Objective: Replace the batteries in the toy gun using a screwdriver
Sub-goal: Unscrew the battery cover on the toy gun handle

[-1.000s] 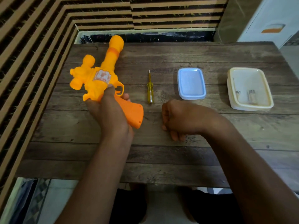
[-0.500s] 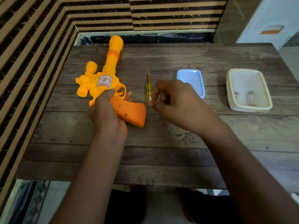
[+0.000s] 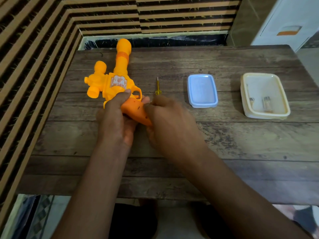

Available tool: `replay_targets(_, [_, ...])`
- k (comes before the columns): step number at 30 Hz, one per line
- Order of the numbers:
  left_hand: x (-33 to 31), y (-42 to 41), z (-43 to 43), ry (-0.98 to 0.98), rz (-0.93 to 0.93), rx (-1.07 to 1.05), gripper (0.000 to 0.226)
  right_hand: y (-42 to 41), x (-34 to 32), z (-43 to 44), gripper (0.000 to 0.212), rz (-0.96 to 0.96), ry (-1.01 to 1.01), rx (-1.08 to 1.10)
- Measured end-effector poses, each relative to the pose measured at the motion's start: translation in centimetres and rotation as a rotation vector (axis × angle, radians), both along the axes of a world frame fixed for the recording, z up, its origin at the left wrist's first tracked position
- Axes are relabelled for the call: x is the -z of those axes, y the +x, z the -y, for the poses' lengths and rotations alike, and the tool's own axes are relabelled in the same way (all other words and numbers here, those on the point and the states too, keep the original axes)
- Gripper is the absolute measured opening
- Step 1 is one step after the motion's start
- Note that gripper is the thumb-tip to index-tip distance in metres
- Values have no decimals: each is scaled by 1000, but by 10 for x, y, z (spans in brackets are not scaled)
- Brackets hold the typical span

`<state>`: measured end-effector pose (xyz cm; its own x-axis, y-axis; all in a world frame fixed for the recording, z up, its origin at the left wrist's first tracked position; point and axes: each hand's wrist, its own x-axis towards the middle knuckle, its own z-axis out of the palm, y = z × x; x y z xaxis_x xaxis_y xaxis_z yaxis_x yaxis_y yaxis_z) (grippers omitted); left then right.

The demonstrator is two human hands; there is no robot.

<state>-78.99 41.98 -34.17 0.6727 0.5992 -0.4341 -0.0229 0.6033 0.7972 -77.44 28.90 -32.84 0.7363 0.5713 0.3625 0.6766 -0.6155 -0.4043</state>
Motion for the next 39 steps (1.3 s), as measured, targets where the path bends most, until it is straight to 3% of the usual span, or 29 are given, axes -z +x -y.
replay_targets(5, [5,4,-3,-31,22,8,41,0,-1,-4,23,136,-39,22])
replay_targets(16, [14,10,-4,-101,29,0,44,-2,7,-14,19,142,-138,88])
replay_targets(23, [17,12,-5,-96,20,-2,43,-9,9,-23,42,110,-192,120])
replay_targets(29, [16,12,-5,-121,-8,20,44,-13,9,-26,39,80,-235,118])
replay_targets(39, [8,7,-4,-93,-29,35,40,-23,0,-20,24,308,-122,132])
